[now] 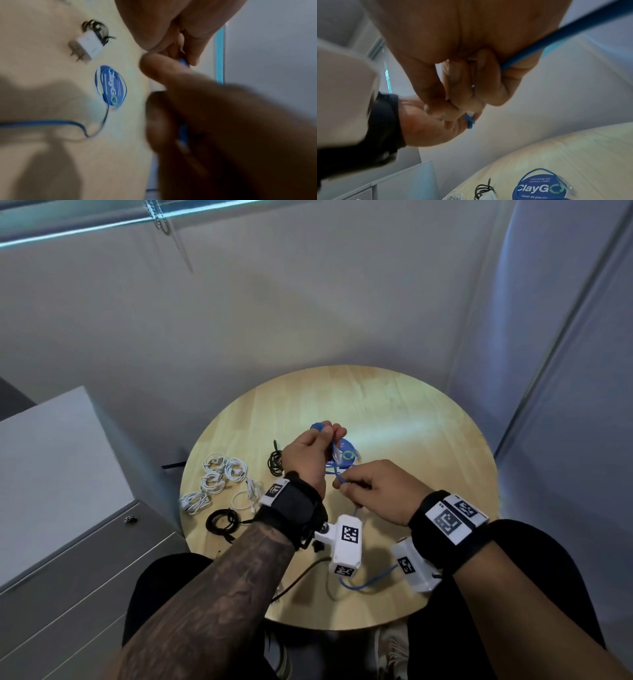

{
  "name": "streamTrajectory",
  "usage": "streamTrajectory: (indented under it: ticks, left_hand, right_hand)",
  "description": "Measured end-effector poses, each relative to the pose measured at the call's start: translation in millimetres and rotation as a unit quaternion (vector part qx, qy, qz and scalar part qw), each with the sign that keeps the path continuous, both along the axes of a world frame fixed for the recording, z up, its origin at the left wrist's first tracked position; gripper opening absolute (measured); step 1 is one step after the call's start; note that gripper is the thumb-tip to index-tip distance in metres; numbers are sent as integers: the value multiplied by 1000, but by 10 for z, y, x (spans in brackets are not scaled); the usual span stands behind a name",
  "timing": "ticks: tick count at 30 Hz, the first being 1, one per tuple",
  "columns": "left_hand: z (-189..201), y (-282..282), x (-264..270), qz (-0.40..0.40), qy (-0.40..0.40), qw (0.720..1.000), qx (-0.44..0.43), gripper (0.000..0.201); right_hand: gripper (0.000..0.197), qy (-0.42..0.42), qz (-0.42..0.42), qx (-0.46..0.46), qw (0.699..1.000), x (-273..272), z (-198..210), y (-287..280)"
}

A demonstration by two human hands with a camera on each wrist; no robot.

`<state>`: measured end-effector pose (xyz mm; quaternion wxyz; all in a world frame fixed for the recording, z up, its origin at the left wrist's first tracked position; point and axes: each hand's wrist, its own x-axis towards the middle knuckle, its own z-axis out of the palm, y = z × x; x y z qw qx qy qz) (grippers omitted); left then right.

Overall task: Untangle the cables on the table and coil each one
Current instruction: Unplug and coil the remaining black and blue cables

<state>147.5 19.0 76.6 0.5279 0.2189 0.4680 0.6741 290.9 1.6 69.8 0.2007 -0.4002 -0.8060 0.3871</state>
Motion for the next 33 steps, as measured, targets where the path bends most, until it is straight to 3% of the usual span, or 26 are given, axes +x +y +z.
streamTrajectory:
  ticks: [3, 6, 11, 17, 21, 24, 27, 29, 33]
  left_hand:
    - [-85, -57, 25, -34, 110, 993, 10, 17]
    - [-125, -75, -25, -74, 186, 980, 18, 12]
    - [-154, -173, -84, -229, 303, 925, 16, 20]
    - [-62, -256, -142, -354, 214, 910, -28, 30]
    - [46, -305, -123, -383, 160, 909, -29, 28]
    - [105, -304, -202, -386, 60, 920, -12, 22]
    - [146, -264, -252, -341, -89, 936, 11, 17]
    - [128, -230, -262, -279, -147, 949, 23, 19]
    - [24, -155, -285, -169, -95, 980, 50, 23]
  right_hand:
    - [23, 27, -12, 9, 1000, 27, -13, 16]
    - [16, 48, -75, 30, 996, 110, 4, 73]
    - [14, 60, -162, 84, 981, 257, 17, 164]
    - [11, 58, -184, 111, 975, 229, -24, 184]
    - [9, 116, -196, 80, 970, 198, -88, 213]
    - [13, 150, -212, 59, 964, 192, -84, 234]
    - [19, 138, -193, 26, 971, 144, -122, 205]
    - [20, 115, -146, 1, 983, 52, -179, 140]
    - [21, 50, -76, -43, 995, -56, -232, 64]
